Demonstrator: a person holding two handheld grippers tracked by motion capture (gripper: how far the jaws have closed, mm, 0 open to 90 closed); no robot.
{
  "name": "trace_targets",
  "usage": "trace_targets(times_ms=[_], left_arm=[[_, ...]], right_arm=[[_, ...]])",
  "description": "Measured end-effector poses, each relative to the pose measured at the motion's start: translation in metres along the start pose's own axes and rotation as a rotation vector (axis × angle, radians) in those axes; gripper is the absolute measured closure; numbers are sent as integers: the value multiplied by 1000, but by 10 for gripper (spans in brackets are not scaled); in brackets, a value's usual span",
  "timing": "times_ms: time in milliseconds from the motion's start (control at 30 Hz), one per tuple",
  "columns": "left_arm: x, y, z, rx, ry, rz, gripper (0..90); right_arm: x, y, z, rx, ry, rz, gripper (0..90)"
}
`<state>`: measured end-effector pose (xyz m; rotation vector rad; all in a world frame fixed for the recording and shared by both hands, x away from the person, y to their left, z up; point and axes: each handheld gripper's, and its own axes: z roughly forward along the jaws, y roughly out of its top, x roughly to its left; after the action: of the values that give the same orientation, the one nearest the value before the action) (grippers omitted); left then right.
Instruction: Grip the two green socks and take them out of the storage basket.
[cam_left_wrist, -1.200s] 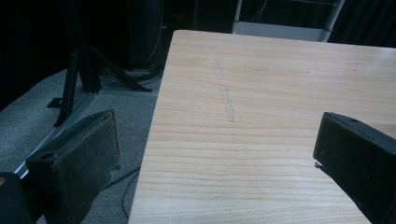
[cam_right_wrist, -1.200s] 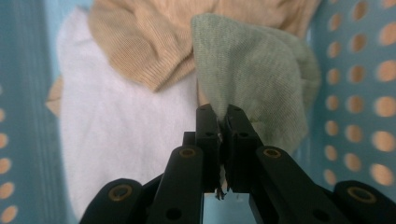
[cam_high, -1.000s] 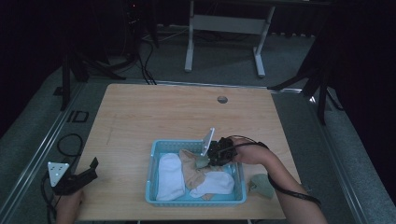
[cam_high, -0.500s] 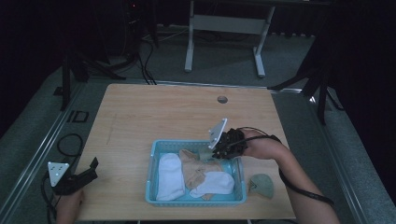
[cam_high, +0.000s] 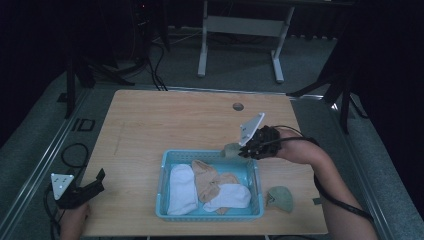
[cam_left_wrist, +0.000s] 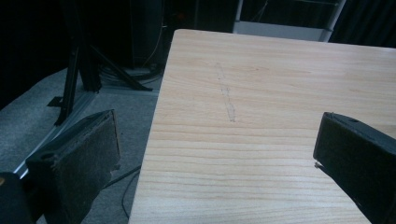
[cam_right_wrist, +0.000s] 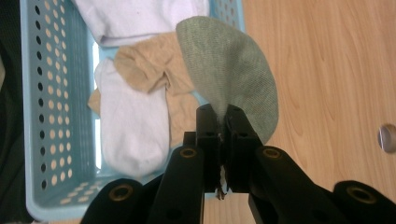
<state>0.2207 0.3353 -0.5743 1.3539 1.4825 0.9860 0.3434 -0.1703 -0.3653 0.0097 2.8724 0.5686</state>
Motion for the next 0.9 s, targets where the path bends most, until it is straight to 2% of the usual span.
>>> trace_targets(times_ms=[333, 900], left_arm=[[0, 0, 0, 0, 0, 3, 7], [0, 0, 0, 4, 4, 3, 7]], right_arm=[[-8, -38, -20, 20, -42, 87, 861], [-13, -108, -40, 40, -80, 237, 861]])
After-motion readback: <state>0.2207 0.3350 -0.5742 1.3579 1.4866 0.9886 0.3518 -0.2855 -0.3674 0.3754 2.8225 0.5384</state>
